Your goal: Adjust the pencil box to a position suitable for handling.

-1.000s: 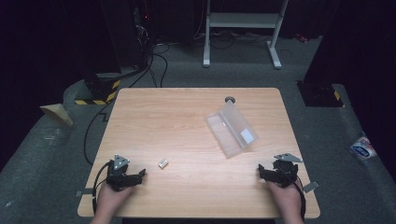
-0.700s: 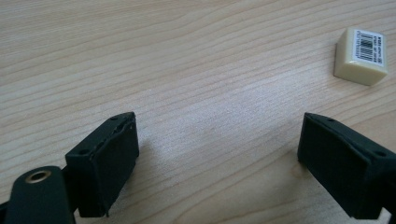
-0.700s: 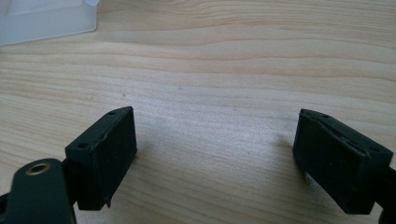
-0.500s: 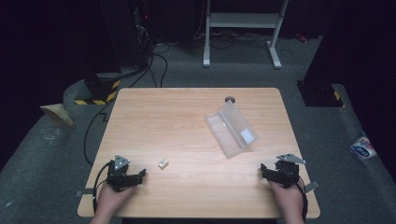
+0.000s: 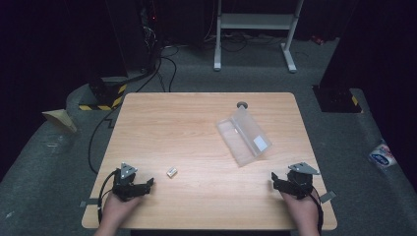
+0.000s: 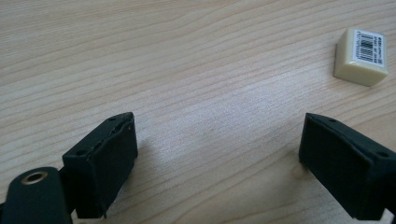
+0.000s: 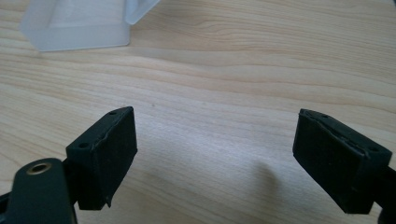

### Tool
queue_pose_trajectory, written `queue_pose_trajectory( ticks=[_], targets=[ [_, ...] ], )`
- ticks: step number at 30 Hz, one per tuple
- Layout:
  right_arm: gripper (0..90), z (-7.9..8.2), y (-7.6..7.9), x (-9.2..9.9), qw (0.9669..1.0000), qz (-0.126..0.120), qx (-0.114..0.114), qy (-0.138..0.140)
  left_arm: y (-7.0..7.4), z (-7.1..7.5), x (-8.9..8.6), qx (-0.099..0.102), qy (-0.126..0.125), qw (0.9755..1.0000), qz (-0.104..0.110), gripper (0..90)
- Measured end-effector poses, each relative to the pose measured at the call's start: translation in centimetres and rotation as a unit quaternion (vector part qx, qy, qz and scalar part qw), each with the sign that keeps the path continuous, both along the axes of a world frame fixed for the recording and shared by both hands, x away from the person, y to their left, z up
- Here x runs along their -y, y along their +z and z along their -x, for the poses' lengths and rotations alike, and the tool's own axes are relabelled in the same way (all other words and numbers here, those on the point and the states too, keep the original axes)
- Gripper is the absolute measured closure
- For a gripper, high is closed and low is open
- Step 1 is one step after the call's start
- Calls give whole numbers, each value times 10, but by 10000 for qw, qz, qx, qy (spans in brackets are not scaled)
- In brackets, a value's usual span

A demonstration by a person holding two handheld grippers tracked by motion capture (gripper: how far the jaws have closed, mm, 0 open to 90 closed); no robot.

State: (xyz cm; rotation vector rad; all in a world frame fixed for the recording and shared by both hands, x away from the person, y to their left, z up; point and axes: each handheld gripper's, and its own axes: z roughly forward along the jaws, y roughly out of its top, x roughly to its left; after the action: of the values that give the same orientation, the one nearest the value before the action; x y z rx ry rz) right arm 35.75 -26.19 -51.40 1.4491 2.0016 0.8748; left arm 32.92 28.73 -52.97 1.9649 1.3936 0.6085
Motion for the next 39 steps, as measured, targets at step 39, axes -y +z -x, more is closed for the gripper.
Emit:
queue_pose_trajectory(
  ticks=[39],
  targets=[
    [121, 3, 8, -61, 9967, -164, 12, 797, 0, 1, 0, 36, 77, 10000, 20, 139]
  ],
)
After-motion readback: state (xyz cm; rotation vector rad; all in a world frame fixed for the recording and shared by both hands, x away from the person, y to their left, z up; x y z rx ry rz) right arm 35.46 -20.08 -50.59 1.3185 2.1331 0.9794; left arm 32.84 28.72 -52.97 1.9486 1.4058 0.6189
